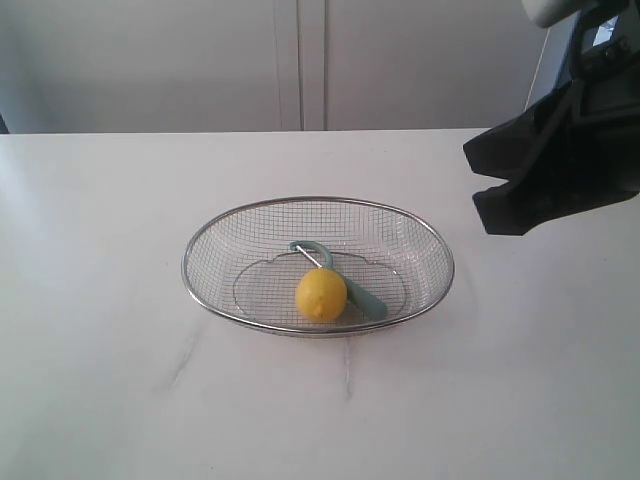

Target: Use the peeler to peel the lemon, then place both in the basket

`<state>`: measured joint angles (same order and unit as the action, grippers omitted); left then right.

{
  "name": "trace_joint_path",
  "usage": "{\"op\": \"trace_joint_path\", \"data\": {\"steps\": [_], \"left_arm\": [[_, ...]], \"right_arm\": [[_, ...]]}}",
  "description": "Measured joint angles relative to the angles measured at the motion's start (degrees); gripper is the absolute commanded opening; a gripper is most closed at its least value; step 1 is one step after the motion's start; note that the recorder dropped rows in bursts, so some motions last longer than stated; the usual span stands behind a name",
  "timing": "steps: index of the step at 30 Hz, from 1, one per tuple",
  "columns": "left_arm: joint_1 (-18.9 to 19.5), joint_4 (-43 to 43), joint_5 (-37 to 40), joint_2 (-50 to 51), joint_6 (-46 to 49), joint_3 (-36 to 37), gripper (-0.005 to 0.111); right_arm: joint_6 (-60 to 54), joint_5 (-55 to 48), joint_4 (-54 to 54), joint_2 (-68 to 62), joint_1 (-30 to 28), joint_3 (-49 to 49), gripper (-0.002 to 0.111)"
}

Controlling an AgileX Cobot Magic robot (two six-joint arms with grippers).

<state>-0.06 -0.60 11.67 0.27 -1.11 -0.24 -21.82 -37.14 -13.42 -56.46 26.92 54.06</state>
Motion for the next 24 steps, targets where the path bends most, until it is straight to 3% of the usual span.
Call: {"op": "trace_joint_path", "data": {"steps": [4, 12, 18, 24], "left_arm": [[1.9, 0.0, 0.1, 0.0, -0.9, 0.0, 0.000], [2.0, 0.0, 0.1, 0.0, -1.1, 0.0, 0.000], [-0.9, 0.0, 0.2, 0.0, -1.3, 0.0, 0.000], [-0.2, 0.0, 0.6, 0.0, -2.1, 0.0, 0.000]], "right_arm": [[0.0, 0.1, 0.0, 0.0, 0.0, 0.0, 0.000], [0.0, 0.1, 0.0, 0.0, 0.0, 0.0, 0.000], [0.7, 0.1, 0.0, 0.0, 0.0, 0.0, 0.000], [0.8, 0.1, 0.0, 0.0, 0.0, 0.0, 0.000]]}}
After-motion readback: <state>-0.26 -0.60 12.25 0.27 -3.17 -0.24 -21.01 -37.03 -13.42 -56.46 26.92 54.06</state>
